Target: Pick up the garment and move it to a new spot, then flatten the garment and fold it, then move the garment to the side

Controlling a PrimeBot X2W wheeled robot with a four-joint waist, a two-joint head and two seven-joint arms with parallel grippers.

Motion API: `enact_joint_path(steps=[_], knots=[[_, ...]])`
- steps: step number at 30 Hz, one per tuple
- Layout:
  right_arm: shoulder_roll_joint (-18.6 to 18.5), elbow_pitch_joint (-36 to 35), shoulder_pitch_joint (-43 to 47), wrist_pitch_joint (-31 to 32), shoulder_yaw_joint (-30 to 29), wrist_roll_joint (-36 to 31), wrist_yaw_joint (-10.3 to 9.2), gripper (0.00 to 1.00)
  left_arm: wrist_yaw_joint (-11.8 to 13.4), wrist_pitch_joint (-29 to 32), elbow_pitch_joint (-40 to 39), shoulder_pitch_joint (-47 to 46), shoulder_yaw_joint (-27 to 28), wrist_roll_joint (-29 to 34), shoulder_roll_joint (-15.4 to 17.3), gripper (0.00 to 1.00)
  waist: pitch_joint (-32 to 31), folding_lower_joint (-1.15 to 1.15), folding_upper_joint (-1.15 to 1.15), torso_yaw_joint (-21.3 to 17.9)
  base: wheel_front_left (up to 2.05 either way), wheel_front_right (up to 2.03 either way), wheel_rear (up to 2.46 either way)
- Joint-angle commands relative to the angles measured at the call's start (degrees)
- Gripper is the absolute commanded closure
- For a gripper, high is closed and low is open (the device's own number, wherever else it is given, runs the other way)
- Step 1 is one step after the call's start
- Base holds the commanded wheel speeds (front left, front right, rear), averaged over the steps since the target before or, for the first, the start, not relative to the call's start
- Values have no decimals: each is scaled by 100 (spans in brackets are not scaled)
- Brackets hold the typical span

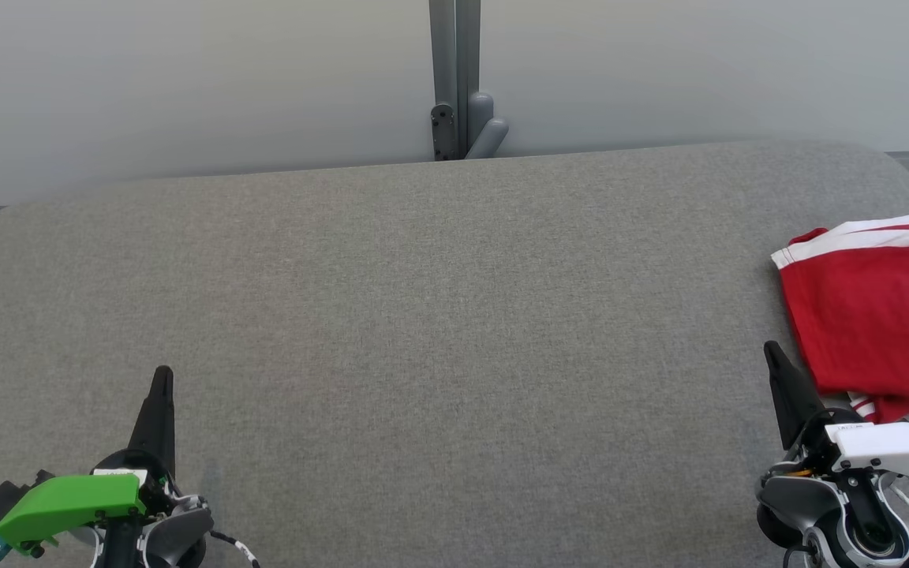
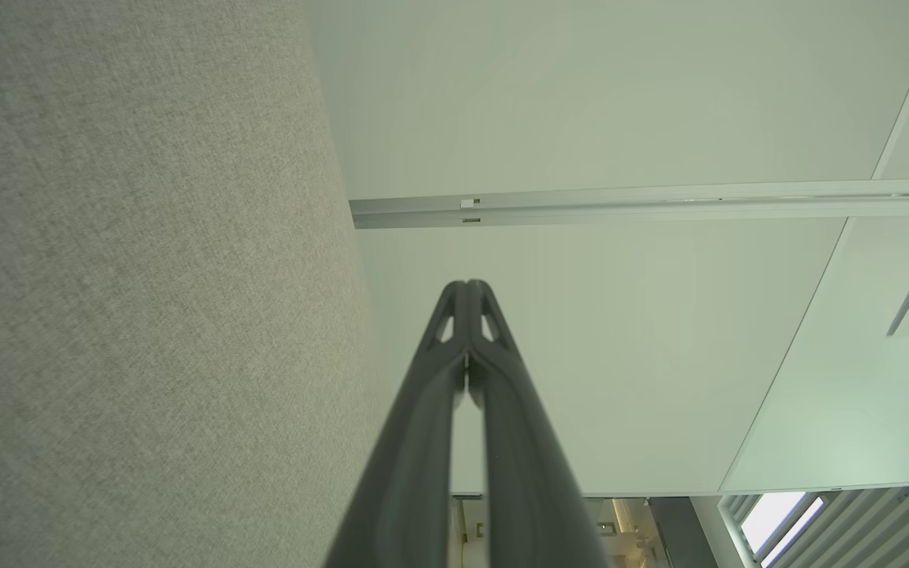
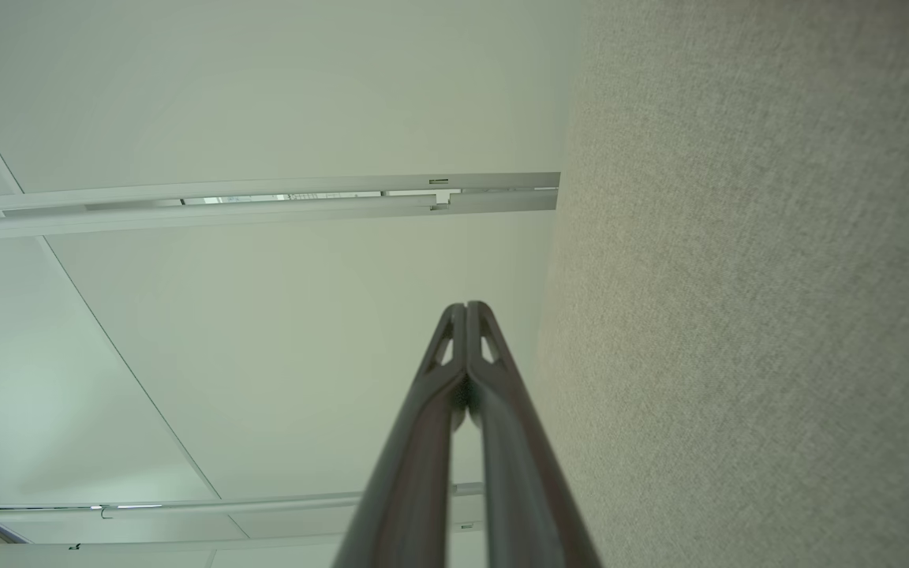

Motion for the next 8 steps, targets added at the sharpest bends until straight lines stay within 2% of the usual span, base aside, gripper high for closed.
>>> enact_joint_path(steps=[1,8], knots=[[-12,-24,-26,24,-14,41,2,100,-35,2,0,-103,27,-1,36,100,0,0,20,0,0,0,0],[-12,-24,-25,24,-13,41,2,100,-35,2,0,-103,27,-1,36,100,0,0,20,0,0,0,0]])
